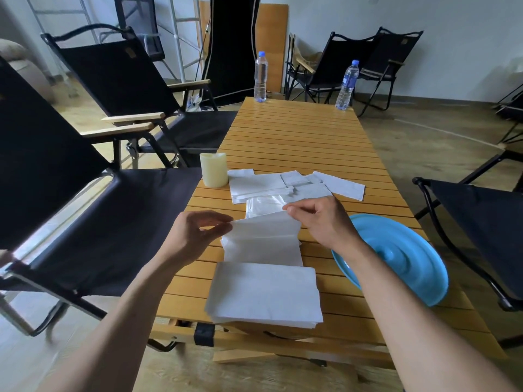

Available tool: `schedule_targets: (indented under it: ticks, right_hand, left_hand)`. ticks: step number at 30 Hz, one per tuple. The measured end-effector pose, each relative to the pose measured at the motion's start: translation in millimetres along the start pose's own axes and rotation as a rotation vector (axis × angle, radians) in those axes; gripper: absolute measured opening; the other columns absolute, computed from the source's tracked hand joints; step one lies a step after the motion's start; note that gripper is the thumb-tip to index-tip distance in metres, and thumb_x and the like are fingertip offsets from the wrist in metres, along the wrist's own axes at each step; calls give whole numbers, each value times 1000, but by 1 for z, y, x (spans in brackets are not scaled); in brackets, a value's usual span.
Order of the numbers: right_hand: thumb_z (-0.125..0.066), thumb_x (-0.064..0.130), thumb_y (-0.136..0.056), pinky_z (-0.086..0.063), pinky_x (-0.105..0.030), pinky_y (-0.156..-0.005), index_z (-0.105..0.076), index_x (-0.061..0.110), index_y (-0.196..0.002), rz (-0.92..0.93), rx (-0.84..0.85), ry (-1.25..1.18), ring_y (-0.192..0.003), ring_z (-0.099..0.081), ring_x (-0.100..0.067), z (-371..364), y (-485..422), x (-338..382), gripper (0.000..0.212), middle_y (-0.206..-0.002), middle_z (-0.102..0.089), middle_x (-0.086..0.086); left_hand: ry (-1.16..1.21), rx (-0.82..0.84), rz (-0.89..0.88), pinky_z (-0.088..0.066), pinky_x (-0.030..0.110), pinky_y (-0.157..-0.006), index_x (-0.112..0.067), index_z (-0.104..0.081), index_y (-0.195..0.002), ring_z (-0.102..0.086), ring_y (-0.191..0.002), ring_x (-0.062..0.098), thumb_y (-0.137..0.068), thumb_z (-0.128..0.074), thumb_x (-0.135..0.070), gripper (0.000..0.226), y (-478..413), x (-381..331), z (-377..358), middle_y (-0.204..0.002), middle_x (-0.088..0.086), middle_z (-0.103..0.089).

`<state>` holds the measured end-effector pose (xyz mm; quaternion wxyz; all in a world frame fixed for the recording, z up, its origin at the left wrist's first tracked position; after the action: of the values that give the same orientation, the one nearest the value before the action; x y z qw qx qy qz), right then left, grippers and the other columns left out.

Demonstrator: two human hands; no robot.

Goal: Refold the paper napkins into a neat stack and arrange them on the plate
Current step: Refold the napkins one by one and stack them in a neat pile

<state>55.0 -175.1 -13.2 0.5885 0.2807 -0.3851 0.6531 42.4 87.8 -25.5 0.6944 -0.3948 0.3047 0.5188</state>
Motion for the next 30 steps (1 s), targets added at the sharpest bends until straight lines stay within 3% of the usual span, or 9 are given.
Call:
schedule_targets:
  ticks: [4,8,11,14,17,22,26,28,30]
  right_hand:
    - [-69,27,-93,-46,-4,-72,-80,19,-105,-16,10,51,-95,-69,-5,-2,1,-2,18,-104,-77,8]
    - [-69,29,-93,-48,-8,-77,-79,19,-106,-32,16,21,-100,-68,-4,-2,2,0,20,-107,-77,8]
    - [-68,27,-95,-45,-2,-67,-79,16,-108,-6,-30,36,-93,-68,-5,1,4,4,20,-104,-77,5]
    - [-67,23,-95,-41,1,-65,-78,14,-107,45,-76,8,-83,-63,9,4,5,15,19,-97,-74,8]
    - [-67,21,-96,-40,0,-68,-79,15,-104,103,-69,-27,-79,-60,20,5,6,26,16,-88,-70,19]
    - [-64,21,-98,-44,-3,-68,-76,21,-97,123,-59,-54,-80,-63,12,8,9,34,12,-87,-70,22]
    - [-64,17,-97,-59,-32,-78,-74,19,-98,-26,46,-244,-84,-69,-12,8,13,32,10,-92,-76,0]
    - [-72,16,-91,-59,-29,-69,-74,17,-101,-125,169,-353,-81,-71,-14,7,21,34,10,-93,-78,-4]
    - [-79,10,-83,-56,-23,-59,-75,10,-103,-212,294,-362,-74,-71,-13,6,31,32,20,-90,-79,-5]
  left_hand:
    - [0,-60,-1,-55,11,-76,-10,-81,-98,-73,-84,4,-81,-81,-12,17,0,5,6,-94,-1,-79]
    - [73,-47,39,-57,14,-74,-12,-81,-98,-74,-83,4,-77,-82,-21,23,0,6,7,-91,-6,-79]
    - [76,-19,61,-59,18,-80,-17,-81,-99,-73,-89,4,-76,-81,-29,27,1,4,7,-95,-10,-79]
    - [69,19,52,-57,15,-79,-21,-78,-106,-71,-96,-3,-72,-84,-38,39,2,-1,6,-102,-16,-76]
    - [-9,-20,-1,-54,12,-73,-19,-78,-104,-70,-91,-3,-80,-80,-30,26,1,-8,4,-102,-11,-76]
    - [4,-109,-5,-49,6,-66,-11,-79,-103,-70,-80,-1,-90,-73,-19,16,1,-18,14,-93,-2,-77]
    - [171,-7,121,-60,25,-68,-21,-77,-94,-73,-83,14,-91,-71,-26,9,4,-28,21,-87,-6,-78]
    - [158,19,181,-60,35,-72,-22,-79,-93,-72,-81,21,-89,-73,-30,11,6,-32,27,-88,-3,-78]
    - [176,86,269,-55,32,-63,-24,-81,-85,-68,-69,12,-83,-78,-32,9,10,-30,29,-82,-2,-78]
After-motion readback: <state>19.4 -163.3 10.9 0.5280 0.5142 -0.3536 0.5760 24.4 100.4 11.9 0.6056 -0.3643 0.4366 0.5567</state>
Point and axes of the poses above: each hand's wrist, its own y-axis away from the middle knuckle, its own z-axis out of the back of the hand, x = y × z, the point moved 7 cm from there along -y, towards the middle knuckle
